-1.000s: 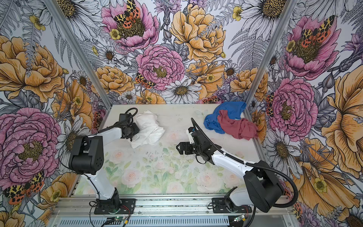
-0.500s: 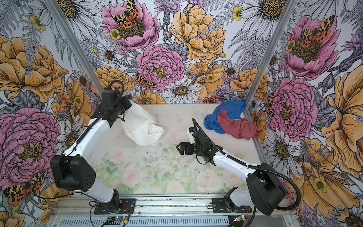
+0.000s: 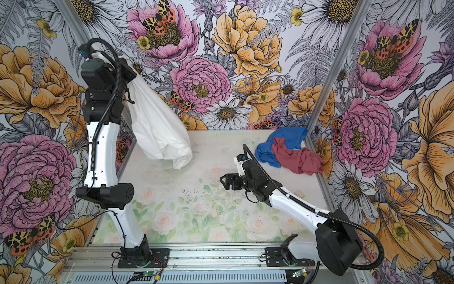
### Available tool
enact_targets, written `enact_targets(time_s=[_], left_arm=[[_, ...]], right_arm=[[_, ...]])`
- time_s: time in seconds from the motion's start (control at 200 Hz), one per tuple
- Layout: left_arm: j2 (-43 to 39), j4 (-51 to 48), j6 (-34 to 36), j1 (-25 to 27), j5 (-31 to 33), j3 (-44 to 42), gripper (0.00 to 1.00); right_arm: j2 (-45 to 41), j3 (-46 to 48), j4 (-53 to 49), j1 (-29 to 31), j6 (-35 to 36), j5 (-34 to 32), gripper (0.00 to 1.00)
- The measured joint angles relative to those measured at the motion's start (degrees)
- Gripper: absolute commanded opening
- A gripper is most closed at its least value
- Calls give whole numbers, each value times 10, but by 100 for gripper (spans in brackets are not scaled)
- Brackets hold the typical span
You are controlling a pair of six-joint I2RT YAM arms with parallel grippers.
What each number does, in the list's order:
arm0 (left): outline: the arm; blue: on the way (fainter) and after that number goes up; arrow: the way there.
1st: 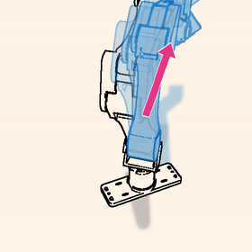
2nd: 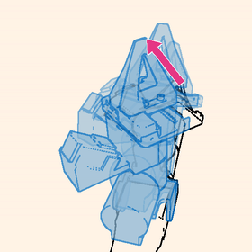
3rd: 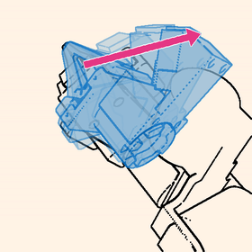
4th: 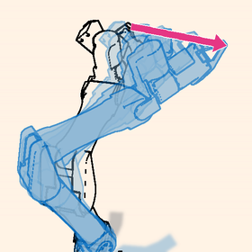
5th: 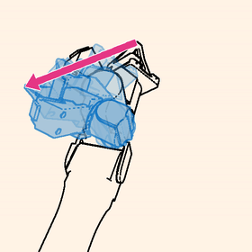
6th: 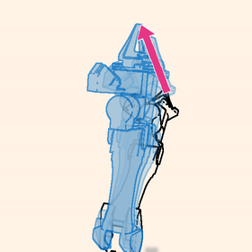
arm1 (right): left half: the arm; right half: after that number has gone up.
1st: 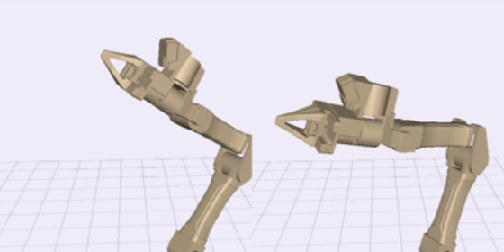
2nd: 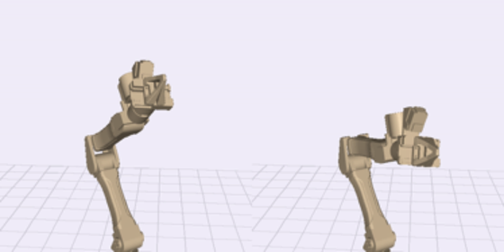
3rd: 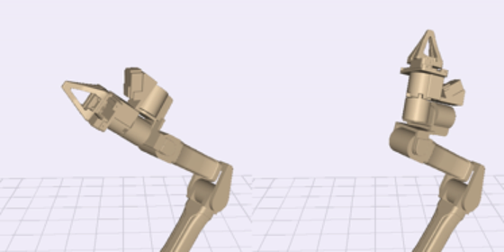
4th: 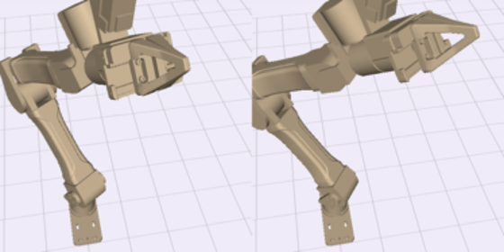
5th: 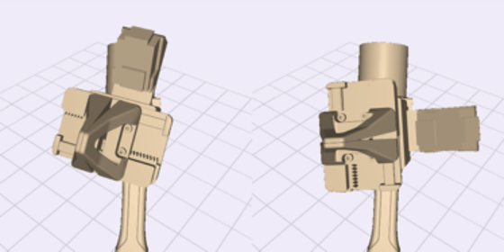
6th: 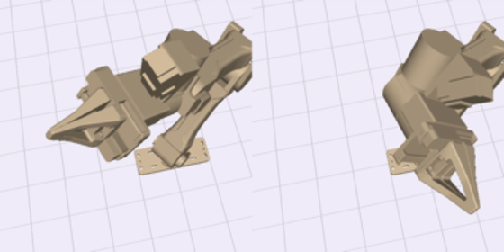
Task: Pick out a specific cloth from the pile
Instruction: 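Lift the white cloth upward with the left gripper, then lower the white cloth back onto the table with the left gripper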
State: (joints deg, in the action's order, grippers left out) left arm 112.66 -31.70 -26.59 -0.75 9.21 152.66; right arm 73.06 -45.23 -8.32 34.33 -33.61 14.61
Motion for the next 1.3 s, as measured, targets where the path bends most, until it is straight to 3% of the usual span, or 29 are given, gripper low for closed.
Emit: enact_targets(time_s=[0.14, 0.31, 0.465, 0.746, 0.906, 1.011, 1.301], left_arm=[[-7, -1, -7, -48, 5, -9, 0], [-18, 0, -15, -71, -11, -112, 0], [11, -15, 6, -27, -52, -169, 0], [117, -18, 36, 100, -140, -118, 0], [127, -16, 30, 126, -176, -115, 0], [110, 3, 34, 118, -154, -160, 0], [9, 22, 68, 27, 17, -468, 0]], right_arm=[[0, 0, -2, 0, 0, 0, 94], [0, 0, -2, 0, 0, -1, 94], [2, 0, -2, 0, 0, 0, 94], [2, 0, -4, 0, 0, -1, 94], [2, 2, -4, 0, 0, -8, 94], [2, 7, -4, 0, 0, -9, 94], [2, 17, -6, -1, 1, -11, 94]])
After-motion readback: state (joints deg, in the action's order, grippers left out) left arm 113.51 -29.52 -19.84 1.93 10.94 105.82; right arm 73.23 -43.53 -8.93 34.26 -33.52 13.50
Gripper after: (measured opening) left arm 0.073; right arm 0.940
